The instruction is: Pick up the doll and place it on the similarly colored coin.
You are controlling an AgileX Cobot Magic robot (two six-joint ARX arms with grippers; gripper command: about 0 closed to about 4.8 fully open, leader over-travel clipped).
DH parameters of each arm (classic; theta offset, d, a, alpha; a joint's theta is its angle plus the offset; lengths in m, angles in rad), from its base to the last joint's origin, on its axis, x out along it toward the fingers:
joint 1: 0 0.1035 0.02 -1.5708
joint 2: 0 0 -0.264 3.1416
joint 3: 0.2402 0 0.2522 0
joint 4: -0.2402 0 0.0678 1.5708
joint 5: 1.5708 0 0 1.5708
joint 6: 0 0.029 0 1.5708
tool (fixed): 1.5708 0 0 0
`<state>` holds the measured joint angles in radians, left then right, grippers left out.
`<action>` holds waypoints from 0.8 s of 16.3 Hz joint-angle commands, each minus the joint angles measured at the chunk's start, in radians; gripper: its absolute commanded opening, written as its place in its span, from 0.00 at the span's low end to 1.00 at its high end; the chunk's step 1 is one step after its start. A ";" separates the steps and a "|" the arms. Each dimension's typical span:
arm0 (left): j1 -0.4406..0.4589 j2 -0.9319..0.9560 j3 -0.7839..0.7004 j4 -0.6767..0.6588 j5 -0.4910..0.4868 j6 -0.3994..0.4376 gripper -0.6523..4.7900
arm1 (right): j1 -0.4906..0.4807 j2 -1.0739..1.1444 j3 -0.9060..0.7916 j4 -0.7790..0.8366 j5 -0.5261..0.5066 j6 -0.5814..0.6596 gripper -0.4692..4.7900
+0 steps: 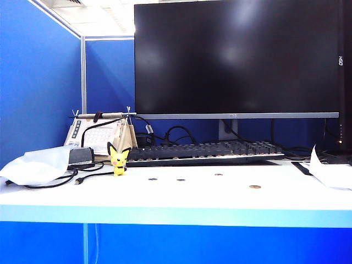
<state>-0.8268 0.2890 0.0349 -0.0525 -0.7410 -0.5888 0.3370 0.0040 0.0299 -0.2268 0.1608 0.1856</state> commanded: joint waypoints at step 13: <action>0.000 0.000 0.014 -0.157 0.233 0.372 0.29 | 0.002 -0.002 -0.005 -0.002 -0.004 -0.002 0.49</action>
<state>-0.8268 0.2890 0.0357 -0.2058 -0.5186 -0.2497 0.3370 0.0040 0.0299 -0.2268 0.1608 0.1860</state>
